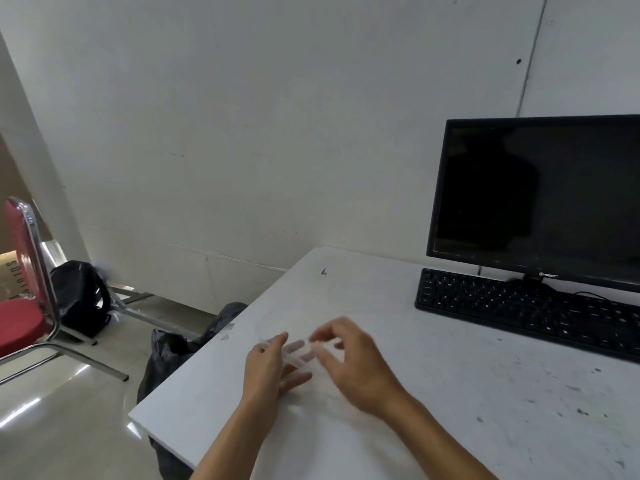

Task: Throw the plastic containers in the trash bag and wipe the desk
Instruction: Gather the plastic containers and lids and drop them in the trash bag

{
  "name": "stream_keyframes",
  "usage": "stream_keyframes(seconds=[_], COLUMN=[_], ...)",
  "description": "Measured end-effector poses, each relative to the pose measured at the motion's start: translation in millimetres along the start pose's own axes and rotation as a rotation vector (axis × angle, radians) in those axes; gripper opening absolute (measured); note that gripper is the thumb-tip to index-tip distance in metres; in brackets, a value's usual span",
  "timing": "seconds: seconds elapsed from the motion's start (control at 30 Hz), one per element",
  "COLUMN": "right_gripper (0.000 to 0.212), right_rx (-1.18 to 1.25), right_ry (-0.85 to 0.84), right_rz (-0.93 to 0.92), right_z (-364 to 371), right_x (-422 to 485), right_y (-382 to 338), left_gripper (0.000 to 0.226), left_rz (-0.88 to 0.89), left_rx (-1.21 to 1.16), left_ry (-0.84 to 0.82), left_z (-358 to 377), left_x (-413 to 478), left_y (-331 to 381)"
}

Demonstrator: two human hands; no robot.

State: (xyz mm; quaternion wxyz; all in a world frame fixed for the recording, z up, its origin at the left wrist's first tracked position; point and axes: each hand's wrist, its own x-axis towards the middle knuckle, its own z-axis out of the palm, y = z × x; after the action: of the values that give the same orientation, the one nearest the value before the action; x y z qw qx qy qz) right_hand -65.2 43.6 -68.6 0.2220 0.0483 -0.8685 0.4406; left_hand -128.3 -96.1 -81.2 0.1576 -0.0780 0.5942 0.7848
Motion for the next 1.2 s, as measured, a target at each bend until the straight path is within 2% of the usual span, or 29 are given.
stream_keyframes(seconds=[0.07,0.13,0.17,0.23,0.3,0.33,0.43,0.57,0.63,0.7,0.83,0.97,1.1,1.2], right_gripper=[0.013,0.019,0.021,0.036,0.046,0.042,0.023,0.023,0.022,0.018,0.011,0.01,0.012,0.025], right_rx=[0.11,0.054,-0.038,-0.285,-0.55,-0.636,-0.726,-0.854,-0.879,-0.853,-0.624,-0.466,-0.374,-0.291], right_ry=[0.196,0.285,0.243,-0.008,-0.219,-0.218,-0.05,-0.062,-0.051,-0.008,0.162,0.4,0.532,0.521], right_rz=[0.035,0.14,0.216,0.373,0.425,0.404,0.279,0.202,0.147,0.08,-0.006,-0.115,-0.184,-0.139], right_z=[-10.8,-25.3,-33.1,-42.4,-46.9,-46.7,-42.1,-36.7,-35.9,-36.7,-46.3,-62.4,-69.7,-59.2], right_x=[24.0,49.6,60.6,73.6,74.5,74.0,72.4,63.0,53.3,46.5,51.0,66.8,72.0,67.5], right_y=[12.6,33.7,48.8,80.1,103.0,108.4,106.5,102.4,100.2,96.6,69.3,20.8,-16.1,-24.4], left_gripper=[0.027,0.032,0.035,0.043,0.048,0.049,0.051,0.045,0.034,0.03,0.027,0.057,0.044,0.041], left_rz=[0.001,0.0,0.0,0.005,0.007,0.004,-0.03,-0.121,-0.139,-0.17,-0.168,-0.14,-0.048,-0.037], left_rx=[-0.053,-0.063,-0.068,-0.082,-0.08,-0.074,-0.04,-0.102,-0.155,-0.198,-0.307,-0.201,-0.235,-0.231], left_ry=[-0.001,0.004,0.012,0.033,0.017,-0.001,-0.04,-0.074,-0.129,-0.174,-0.233,-0.234,-0.25,-0.258], left_z=[0.1,-0.2,0.4,-1.0,-1.2,-2.1,-4.9,-11.6,-16.4,-21.5,-28.9,-29.1,-25.9,-25.5], left_x=[1.8,4.3,5.1,7.2,6.8,8.1,12.9,14.4,13.1,10.1,10.0,12.8,7.5,1.9], left_y=[0.5,0.3,0.5,-0.9,-1.5,-1.7,-0.8,4.8,6.6,6.9,3.8,-1.8,-1.9,-2.8])
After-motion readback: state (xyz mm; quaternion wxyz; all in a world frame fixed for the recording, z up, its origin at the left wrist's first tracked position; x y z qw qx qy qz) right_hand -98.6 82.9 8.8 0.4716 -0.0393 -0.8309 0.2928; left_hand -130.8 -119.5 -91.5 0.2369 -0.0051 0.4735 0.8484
